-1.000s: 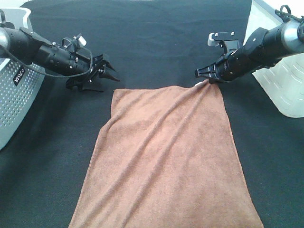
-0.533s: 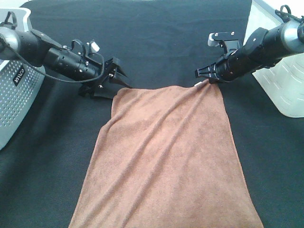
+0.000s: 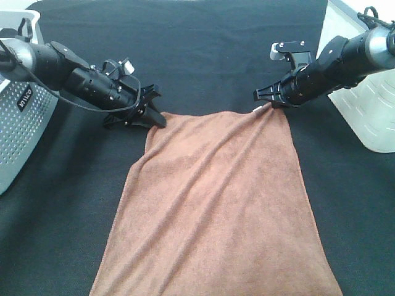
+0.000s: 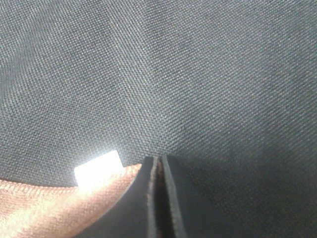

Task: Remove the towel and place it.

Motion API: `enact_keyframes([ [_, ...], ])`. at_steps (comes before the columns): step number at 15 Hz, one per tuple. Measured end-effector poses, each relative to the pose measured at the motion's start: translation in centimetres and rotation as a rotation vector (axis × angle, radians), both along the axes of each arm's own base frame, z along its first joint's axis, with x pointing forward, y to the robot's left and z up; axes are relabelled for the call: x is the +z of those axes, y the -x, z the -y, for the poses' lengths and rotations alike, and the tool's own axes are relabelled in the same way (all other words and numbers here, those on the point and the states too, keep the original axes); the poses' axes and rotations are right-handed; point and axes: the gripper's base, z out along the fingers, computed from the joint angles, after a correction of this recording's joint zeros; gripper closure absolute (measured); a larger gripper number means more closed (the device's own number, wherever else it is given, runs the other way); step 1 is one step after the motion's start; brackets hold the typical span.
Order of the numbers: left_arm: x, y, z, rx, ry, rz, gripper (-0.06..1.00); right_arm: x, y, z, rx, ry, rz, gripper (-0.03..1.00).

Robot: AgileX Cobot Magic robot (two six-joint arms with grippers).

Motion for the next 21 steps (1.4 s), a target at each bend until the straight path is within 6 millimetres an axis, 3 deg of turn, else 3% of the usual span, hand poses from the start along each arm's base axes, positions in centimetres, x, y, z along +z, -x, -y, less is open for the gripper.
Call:
enact_keyframes([
  [1, -0.1, -0.1, 0.1, 0.015, -0.007, 0.012, 0.93, 0.0, 0.0, 0.0, 0.001, 0.001, 0.0, 0.97],
  [5, 0.0, -0.6, 0.4, 0.043, -0.035, 0.068, 0.94, 0.0, 0.0, 0.0, 0.0, 0.001, 0.002, 0.97],
  [9, 0.9, -2.5, -0.6, 0.113, -0.196, 0.317, 0.94, 0.7, -0.8, 0.2, -0.021, 0.014, 0.085, 0.97],
  [13, 2.6, -4.9, -1.0, 0.152, -0.274, 0.491, 0.94, 4.4, -3.7, -0.3, 0.011, 0.025, 0.232, 0.97],
  [16, 4.7, -6.8, -1.1, 0.173, -0.302, 0.623, 0.94, 5.4, -6.5, -0.6, 0.011, 0.018, 0.329, 0.97],
  [18, 3.7, -8.0, -1.2, 0.204, -0.325, 0.679, 0.94, 4.3, -8.2, -0.9, 0.014, 0.018, 0.363, 0.97],
  [21, 1.8, -8.9, -1.5, 0.252, -0.36, 0.723, 0.94, 2.2, -9.1, -1.2, 0.021, 0.045, 0.388, 0.97],
])
